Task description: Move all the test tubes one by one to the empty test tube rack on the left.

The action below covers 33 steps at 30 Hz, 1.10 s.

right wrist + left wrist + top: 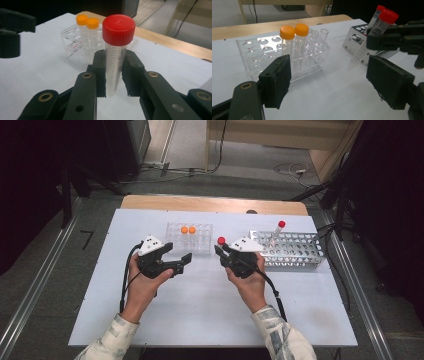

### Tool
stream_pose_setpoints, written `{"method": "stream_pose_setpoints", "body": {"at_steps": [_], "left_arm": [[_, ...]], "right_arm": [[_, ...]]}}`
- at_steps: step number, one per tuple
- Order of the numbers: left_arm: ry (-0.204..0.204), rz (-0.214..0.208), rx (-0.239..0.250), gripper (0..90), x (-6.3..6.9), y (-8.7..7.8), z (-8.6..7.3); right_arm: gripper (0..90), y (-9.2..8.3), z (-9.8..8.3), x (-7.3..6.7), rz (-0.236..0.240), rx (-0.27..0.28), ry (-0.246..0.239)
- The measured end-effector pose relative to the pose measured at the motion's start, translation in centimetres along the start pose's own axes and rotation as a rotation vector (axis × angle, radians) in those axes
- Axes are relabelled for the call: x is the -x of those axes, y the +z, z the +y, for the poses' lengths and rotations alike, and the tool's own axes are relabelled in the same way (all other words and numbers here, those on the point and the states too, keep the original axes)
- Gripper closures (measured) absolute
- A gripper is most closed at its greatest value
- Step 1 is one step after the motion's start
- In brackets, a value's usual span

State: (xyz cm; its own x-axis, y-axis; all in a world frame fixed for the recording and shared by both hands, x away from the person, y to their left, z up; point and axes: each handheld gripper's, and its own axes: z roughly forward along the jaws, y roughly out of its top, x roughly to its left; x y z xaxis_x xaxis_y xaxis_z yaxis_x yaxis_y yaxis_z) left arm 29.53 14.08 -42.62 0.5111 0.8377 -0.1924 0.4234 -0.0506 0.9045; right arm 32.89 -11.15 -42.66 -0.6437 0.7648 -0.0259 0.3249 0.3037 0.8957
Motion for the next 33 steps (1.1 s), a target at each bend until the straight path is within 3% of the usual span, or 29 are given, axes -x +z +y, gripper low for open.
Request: {"method": "stream_pose_setpoints", "body": {"at_steps": [15,21,33], "left_arm": [[0.019,-0.021,0.026,27.7,0.6,-0.2,0.1],[0.050,-0.047,0.026,37.4,1.2,-0.1,0.1],[0.102,-0.049,0.029,59.7,1.5,0.1,-0.2]], "right_arm": [[71.1,2.4,-0.8,-4.0,0.084,-0.051,-0.028],[71.2,3.0,-0.7,-5.3,0.114,-0.052,-0.033],[71.3,3.4,-0.5,-6.7,0.151,-0.053,-0.047]]}}
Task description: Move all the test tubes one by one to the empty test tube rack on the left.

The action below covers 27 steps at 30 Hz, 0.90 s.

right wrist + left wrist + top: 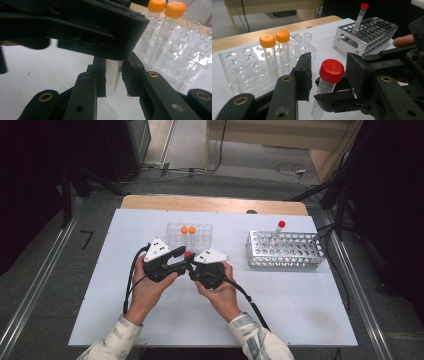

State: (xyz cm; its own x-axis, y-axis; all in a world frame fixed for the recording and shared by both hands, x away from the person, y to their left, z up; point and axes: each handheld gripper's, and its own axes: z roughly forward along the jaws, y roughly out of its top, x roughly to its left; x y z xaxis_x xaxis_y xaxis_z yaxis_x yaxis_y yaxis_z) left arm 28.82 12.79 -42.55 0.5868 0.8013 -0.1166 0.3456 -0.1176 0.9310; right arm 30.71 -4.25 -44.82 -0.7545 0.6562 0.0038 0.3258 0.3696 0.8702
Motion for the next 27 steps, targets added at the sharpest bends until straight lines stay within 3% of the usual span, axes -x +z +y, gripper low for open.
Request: {"method": "stream_pose_setpoints", "body": {"at_steps": [5,10,11,14,17,24,27], "left_arm": [[0.017,0.001,-0.021,69.4,-0.1,0.1,0.0],[0.013,0.001,-0.017,70.4,-0.2,0.0,0.1],[0.011,0.000,-0.018,70.5,-0.2,0.0,0.1],[0.013,0.007,-0.019,70.5,-0.3,-0.1,0.1],[0.007,0.013,-0.017,70.5,-0.5,-0.2,0.2],[-0.022,0.027,-0.008,70.5,-1.1,-0.4,0.8],[-0.030,0.025,-0.006,70.5,-1.3,-0.3,1.1]], "right_arm": [[71.3,0.0,0.1,-0.1,0.000,-0.003,-0.008],[70.0,0.1,0.3,-0.2,0.001,-0.001,-0.012],[66.5,0.0,0.3,-0.1,0.007,0.002,-0.010],[43.5,0.0,0.3,0.1,0.034,-0.001,0.023],[26.2,-0.4,0.0,0.6,0.019,0.012,0.058],[20.9,-2.6,-0.7,3.3,-0.023,0.020,0.095],[20.9,-3.8,-1.1,4.7,-0.037,0.040,0.138]]}}
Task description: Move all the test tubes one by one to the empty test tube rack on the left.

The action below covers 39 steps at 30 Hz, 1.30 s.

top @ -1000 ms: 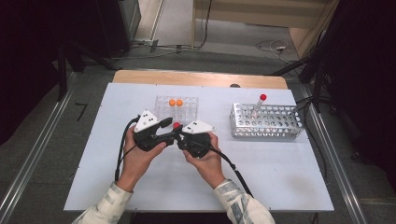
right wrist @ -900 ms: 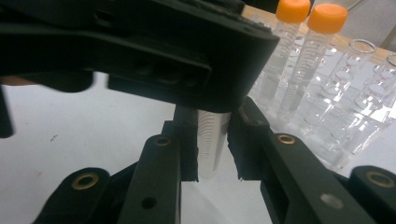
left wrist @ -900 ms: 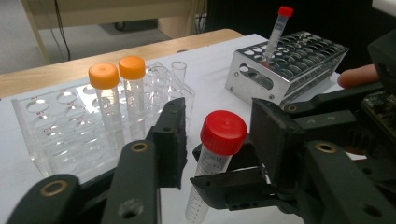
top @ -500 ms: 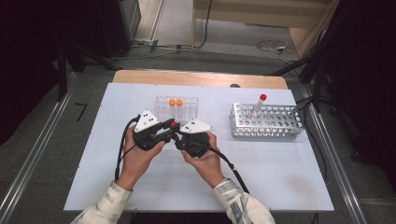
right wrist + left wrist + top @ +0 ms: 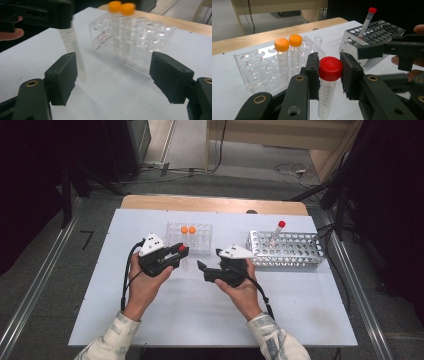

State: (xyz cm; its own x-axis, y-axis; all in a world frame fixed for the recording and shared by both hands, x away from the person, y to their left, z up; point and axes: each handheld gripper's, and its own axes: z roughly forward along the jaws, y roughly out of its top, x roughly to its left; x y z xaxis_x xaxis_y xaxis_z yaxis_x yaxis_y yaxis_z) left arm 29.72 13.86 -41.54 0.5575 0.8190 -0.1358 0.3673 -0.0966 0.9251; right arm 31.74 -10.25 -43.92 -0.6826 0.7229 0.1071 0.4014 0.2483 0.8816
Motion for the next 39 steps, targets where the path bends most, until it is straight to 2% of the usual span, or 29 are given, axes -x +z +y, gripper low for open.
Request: {"method": "stream_pose_setpoints", "body": {"at_steps": [4,11,17,20,28,33,39], "left_arm": [[0.003,0.009,-0.004,70.5,-0.1,0.0,0.4],[-0.004,0.033,0.004,70.5,-0.9,-0.6,1.5],[-0.011,0.054,0.002,70.5,-1.6,-0.7,2.5],[-0.008,0.070,0.005,70.5,-2.0,-0.7,3.1],[-0.006,0.101,0.002,70.5,-2.8,0.2,4.4],[-0.005,0.120,0.025,70.5,-3.2,0.3,5.5],[0.010,0.143,0.023,70.5,-3.5,0.9,6.4]], "right_arm": [[21.0,-1.4,-0.3,1.5,-0.039,0.006,-0.002],[21.2,-3.7,-1.0,3.7,-0.081,0.028,0.029],[21.2,-4.5,-1.7,4.8,-0.103,0.019,0.047],[21.1,-4.8,-1.8,4.9,-0.107,0.022,0.040],[21.1,-5.1,-2.0,5.4,-0.112,0.028,0.055],[21.1,-5.2,-2.1,5.7,-0.116,0.028,0.058],[21.2,-5.6,-2.1,6.0,-0.118,0.041,0.061]]}}
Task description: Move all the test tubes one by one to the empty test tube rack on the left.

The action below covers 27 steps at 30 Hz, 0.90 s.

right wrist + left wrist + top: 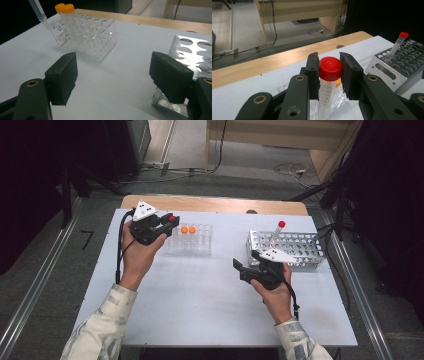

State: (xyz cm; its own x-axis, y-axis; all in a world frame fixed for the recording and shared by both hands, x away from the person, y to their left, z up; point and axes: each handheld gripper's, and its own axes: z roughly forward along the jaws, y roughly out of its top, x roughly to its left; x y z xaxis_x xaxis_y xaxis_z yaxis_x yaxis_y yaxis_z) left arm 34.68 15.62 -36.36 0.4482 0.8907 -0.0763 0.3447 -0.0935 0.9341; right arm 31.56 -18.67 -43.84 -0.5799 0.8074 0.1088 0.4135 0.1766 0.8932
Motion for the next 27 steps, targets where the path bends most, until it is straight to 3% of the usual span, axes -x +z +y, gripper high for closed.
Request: {"method": "stream_pose_setpoints", "body": {"at_steps": [4,13,27], "left_arm": [[0.006,0.017,-0.010,70.5,0.0,0.7,0.4],[-0.025,0.055,-0.020,70.4,-0.9,2.4,0.1],[-0.005,0.072,0.002,70.4,-0.8,3.1,-0.4]], "right_arm": [[21.2,-0.1,0.0,0.3,-0.004,0.000,0.014],[21.2,-0.4,0.0,0.5,0.000,0.008,0.024],[21.8,-0.8,0.0,0.9,-0.009,0.014,0.031]]}}
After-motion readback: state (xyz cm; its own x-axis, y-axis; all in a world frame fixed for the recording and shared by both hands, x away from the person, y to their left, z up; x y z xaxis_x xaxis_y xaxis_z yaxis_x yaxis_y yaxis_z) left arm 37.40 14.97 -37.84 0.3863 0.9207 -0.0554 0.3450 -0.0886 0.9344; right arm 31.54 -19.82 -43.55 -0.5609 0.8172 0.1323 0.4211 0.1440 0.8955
